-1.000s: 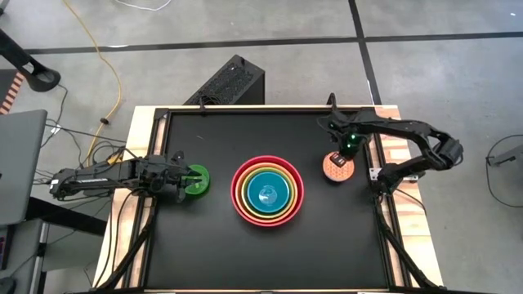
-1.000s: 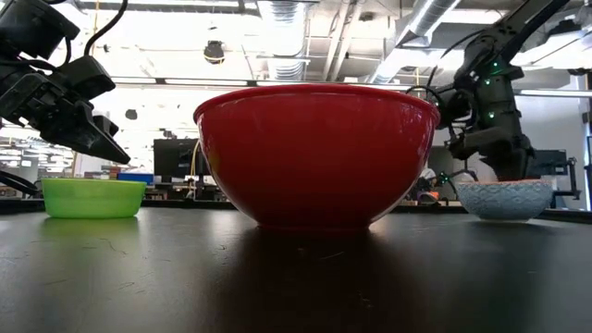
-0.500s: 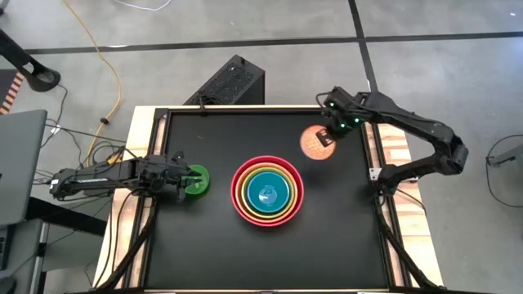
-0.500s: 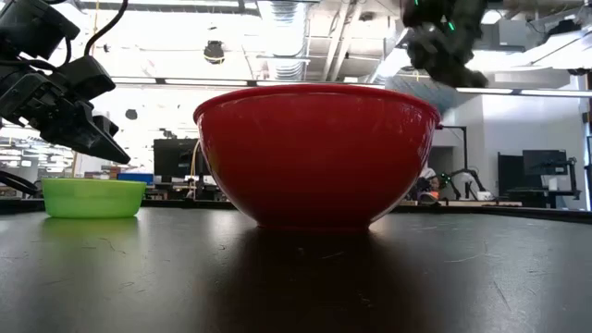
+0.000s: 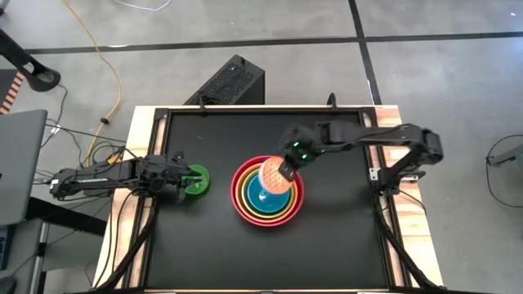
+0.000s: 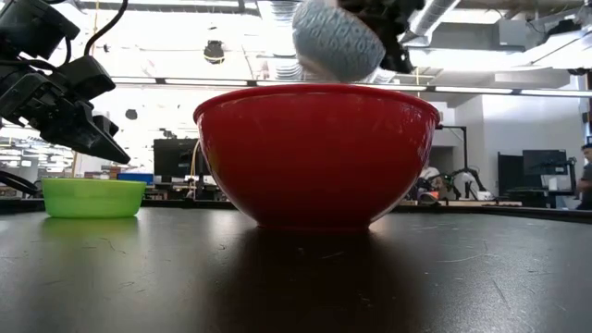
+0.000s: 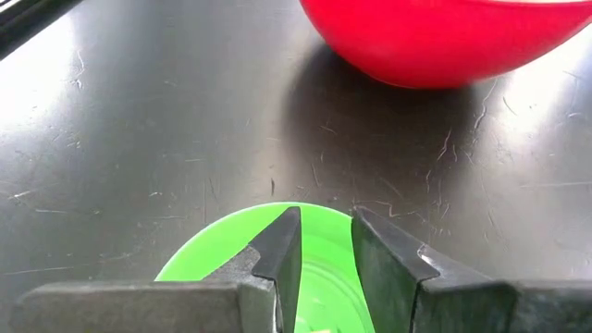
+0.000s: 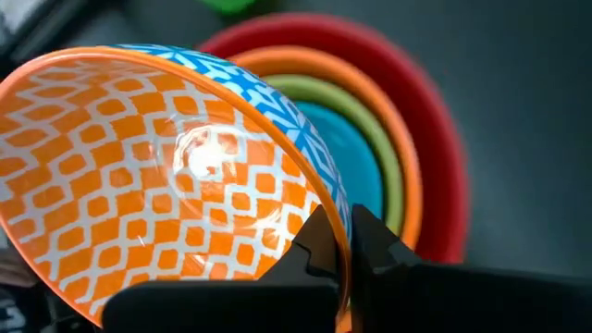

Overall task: Nest bowls inside each other
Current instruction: Stack the orange patterned bowl on top of the blue bowl, then stack the green bowl on top of the orange patterned bowl

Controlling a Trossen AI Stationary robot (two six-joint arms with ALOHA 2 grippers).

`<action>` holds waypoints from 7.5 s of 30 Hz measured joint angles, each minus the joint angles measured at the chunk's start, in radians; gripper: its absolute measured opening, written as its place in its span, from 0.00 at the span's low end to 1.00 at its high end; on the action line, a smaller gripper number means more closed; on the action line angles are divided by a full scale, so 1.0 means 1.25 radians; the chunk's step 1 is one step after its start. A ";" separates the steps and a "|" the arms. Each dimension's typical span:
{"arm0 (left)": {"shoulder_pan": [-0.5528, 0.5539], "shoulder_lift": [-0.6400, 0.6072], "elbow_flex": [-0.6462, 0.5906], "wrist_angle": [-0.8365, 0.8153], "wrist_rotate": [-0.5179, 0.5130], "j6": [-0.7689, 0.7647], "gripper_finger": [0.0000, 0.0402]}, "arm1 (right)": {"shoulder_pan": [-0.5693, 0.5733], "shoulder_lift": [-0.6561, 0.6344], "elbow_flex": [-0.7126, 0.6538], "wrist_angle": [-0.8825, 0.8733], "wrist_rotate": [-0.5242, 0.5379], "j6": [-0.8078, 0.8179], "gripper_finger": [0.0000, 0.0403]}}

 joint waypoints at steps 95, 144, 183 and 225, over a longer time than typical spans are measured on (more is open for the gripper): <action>0.000 0.000 0.000 0.000 0.000 0.000 0.22 | -0.045 0.521 0.336 0.538 0.106 -0.143 0.43; 0.000 0.000 0.000 0.000 -0.002 0.000 0.22 | -0.008 0.855 0.670 0.414 0.054 -0.186 0.43; 0.000 0.000 0.000 0.000 -0.002 0.000 0.22 | -0.104 0.851 0.733 0.311 0.078 -0.275 0.00; 0.000 0.000 0.000 0.000 -0.002 0.000 0.22 | -0.126 0.824 0.724 0.050 0.106 -0.238 0.08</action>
